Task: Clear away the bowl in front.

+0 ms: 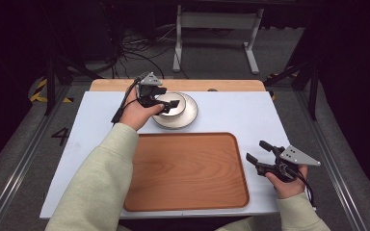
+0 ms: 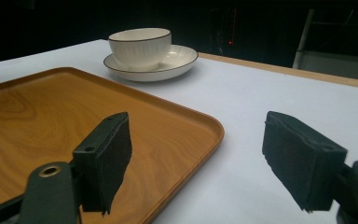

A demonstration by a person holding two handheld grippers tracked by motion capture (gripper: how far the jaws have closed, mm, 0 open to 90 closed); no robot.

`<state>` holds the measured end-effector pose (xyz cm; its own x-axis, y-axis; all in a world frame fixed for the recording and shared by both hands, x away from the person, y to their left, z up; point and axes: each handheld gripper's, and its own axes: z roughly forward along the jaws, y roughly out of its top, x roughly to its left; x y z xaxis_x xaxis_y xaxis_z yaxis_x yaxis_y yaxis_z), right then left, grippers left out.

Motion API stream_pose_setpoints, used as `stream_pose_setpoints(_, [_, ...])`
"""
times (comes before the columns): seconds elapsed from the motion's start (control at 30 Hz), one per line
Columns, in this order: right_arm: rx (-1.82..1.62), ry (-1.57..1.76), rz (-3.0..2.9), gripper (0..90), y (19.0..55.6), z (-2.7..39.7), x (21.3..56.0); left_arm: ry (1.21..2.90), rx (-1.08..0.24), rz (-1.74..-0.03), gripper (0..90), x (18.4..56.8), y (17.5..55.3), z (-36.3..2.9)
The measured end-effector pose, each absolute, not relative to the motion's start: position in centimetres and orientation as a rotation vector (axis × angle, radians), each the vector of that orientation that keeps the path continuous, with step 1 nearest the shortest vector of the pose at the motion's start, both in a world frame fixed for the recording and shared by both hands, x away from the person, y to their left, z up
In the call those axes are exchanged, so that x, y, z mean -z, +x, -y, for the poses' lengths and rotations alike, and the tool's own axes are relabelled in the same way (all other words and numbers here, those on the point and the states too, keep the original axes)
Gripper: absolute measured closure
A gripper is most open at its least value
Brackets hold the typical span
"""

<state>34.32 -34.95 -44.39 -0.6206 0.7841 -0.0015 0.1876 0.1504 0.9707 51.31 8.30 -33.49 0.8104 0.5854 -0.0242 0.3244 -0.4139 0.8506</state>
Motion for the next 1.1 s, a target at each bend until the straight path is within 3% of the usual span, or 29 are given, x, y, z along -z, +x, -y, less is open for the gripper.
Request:
stream_pose_setpoints(0.27, [-1.506, 0.932, -1.904, 23.0, 34.3, 35.2, 44.4, 2.137, -0.36, -0.622, 28.8, 33.7, 51.9, -7.4])
stream_pose_setpoints(0.67, [-1.514, 0.925, -1.916, 23.9, 34.2, 35.4, 44.4, 2.268, -0.314, -0.512, 47.9, 34.8, 53.3, -6.6])
stream_pose_setpoints(1.1, [-1.508, 0.925, -1.922, 24.4, 33.7, 35.8, 44.4, 2.311, -0.265, -0.578, 49.4, 36.6, 54.4, -6.3])
